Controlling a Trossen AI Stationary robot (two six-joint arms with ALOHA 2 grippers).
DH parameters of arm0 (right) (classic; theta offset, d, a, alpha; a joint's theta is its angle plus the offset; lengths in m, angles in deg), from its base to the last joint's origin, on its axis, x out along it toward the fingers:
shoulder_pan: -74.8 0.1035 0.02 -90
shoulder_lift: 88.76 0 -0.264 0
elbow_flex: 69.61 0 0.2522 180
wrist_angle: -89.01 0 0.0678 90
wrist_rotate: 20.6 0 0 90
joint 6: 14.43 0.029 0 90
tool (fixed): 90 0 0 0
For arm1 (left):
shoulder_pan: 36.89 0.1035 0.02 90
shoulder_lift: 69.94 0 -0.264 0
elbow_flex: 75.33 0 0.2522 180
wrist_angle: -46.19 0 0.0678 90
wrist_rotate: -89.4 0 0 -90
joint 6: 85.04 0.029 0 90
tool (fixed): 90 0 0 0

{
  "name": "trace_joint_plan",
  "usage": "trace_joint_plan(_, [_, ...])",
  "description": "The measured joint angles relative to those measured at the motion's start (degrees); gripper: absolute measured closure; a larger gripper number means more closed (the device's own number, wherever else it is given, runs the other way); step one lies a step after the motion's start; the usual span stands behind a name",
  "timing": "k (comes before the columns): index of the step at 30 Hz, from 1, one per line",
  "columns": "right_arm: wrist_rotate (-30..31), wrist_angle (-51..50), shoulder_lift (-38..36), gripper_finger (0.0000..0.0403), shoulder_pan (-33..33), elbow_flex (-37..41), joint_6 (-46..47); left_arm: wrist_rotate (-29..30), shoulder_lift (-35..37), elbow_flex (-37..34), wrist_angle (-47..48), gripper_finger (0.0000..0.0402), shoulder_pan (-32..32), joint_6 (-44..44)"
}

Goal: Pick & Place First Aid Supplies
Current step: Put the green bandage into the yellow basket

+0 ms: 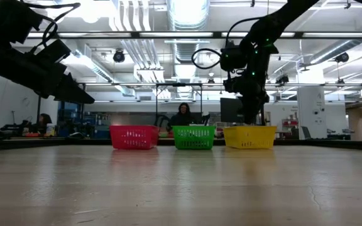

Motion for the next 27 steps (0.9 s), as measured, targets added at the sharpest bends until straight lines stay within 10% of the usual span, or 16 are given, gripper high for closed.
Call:
trace_joint_plan(18, [-0.21,-3.40,-8.66,0.0251,0.08,0.00,-1.50,0.00,0.00,0.00,-0.11,0.0268,0.00,-0.94])
trace_joint_plan(27, [-17.64,-13.83,-23.75,0.0262,9.42,1.12,2.91,0.00,0.01,0.00,-0.11,0.0268,0.00,-1.32])
